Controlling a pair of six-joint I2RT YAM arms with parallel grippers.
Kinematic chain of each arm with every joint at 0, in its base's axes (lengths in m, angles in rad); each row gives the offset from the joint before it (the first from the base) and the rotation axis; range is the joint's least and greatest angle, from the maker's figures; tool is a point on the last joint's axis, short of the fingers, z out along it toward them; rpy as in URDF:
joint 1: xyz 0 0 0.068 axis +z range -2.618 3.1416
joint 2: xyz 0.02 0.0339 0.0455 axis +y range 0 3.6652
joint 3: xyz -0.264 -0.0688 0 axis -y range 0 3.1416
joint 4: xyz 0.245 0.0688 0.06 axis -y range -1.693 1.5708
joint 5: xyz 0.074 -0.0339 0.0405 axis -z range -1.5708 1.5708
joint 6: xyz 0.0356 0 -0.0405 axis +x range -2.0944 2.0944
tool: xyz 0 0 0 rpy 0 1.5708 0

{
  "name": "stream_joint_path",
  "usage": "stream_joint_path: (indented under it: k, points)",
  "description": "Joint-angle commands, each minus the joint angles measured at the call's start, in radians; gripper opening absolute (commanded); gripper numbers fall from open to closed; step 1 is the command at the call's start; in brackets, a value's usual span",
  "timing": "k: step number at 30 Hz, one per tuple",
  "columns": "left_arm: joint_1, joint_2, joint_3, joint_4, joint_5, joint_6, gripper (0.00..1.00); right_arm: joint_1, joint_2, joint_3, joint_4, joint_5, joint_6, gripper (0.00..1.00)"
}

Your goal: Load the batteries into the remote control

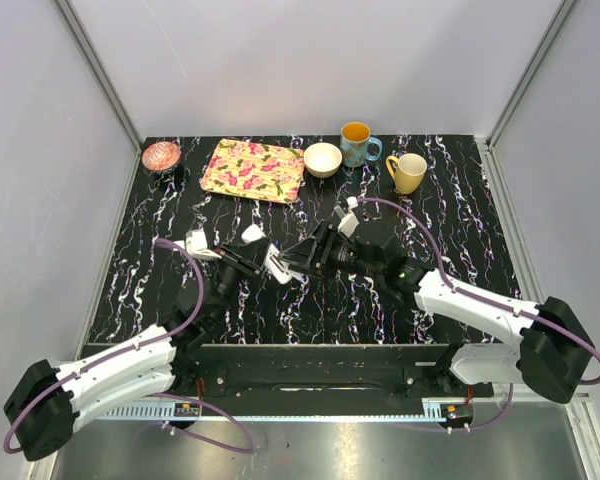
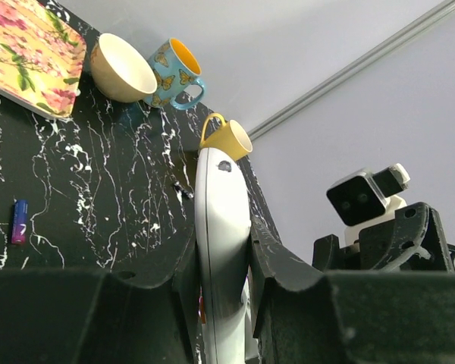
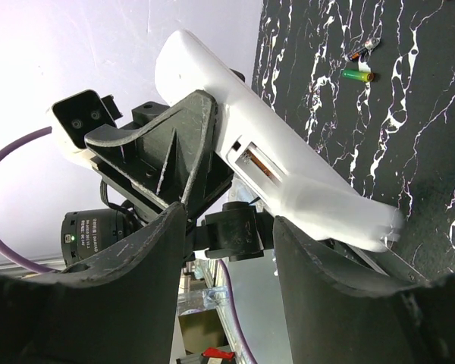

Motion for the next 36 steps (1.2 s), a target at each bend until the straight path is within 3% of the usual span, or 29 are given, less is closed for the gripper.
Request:
stream_joint_path:
  k: [1,7,15,18,19,22,26,36]
  points:
    - [-0.005,-0.025,0.064,-0.004,0.047,-0.017,0.00,-0.001,-0.032,-0.003,0.030,-0.002,-0.011,0.59]
    - [-0.005,-0.022,0.071,-0.010,0.042,-0.027,0.00,-0.001,-0.048,-0.011,0.021,0.006,-0.014,0.59]
    - [-0.002,-0.013,0.074,-0.125,-0.090,-0.023,0.00,-0.051,-0.135,-0.008,-0.099,0.044,-0.095,0.60]
    - [0.006,-0.036,0.076,-0.176,-0.117,-0.015,0.00,-0.087,-0.207,0.023,-0.246,0.101,-0.207,0.60]
    - [0.012,-0.053,0.077,-0.190,-0.122,-0.017,0.00,-0.088,-0.235,0.053,-0.383,0.165,-0.247,0.60]
    - [0.023,-0.080,0.088,-0.265,-0.127,-0.026,0.00,-0.088,-0.271,0.081,-0.587,0.317,-0.373,0.61]
    - [0.026,-0.108,0.096,-0.354,-0.098,-0.047,0.00,-0.090,-0.281,0.026,-0.717,0.412,-0.408,0.58]
    - [0.029,-0.240,-0.042,-0.357,0.080,-0.165,0.00,-0.083,-0.183,-0.135,-0.760,0.353,-0.396,0.56]
